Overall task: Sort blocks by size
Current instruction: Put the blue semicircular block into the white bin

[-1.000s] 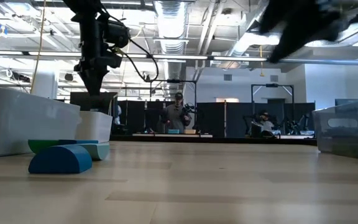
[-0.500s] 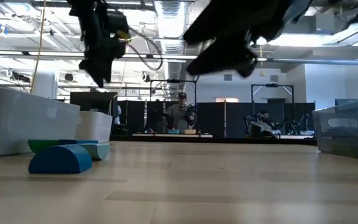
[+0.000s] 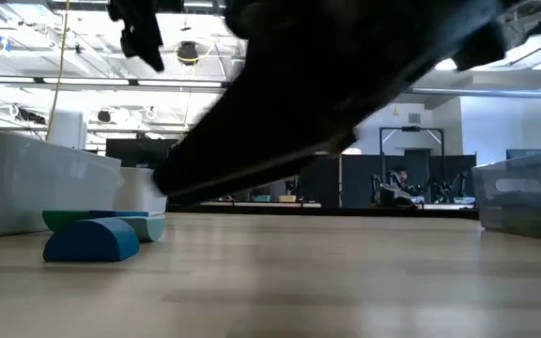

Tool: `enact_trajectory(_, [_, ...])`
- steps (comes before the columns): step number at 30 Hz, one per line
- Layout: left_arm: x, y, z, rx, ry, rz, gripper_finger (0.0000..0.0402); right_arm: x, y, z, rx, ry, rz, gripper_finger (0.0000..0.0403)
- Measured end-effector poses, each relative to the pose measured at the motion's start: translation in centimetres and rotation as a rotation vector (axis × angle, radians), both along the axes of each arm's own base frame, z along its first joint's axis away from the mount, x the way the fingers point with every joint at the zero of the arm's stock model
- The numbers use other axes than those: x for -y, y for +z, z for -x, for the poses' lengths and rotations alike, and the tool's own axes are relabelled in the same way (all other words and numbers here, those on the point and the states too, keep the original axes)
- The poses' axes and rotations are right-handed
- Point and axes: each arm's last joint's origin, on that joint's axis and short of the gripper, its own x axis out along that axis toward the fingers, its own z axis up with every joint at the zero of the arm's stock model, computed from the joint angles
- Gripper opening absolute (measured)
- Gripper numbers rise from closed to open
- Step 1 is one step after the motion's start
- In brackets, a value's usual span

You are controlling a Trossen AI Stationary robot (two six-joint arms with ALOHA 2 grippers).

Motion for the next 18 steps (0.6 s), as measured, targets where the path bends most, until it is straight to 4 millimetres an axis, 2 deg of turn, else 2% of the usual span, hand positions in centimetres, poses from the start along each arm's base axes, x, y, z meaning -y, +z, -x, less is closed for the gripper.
enact_trajectory(4, [3.1, 0.1, -0.6, 0.016, -0.119, 0.012, 0.023, 0.6, -0.3, -1.4, 0.016, -0.005, 0.029, 0.0255])
enact_trajectory(9, [5.9, -0.5, -1.6, -0.02, -0.175, -0.012, 0.0227, 1.4, 0.1, -2.2, 0.047, 0.002, 0.067, 0.0255])
enact_trajectory(13, [7.1, -1.0, -2.2, -0.037, -0.203, -0.025, 0.0227, 2.0, 0.0, -2.4, 0.039, 0.002, 0.08, 0.0255])
enact_trajectory(18, [7.6, -1.1, -2.8, -0.014, -0.2, -0.027, 0.0227, 1.7, -2.3, -2.6, 0.015, 0.001, 0.076, 0.0255])
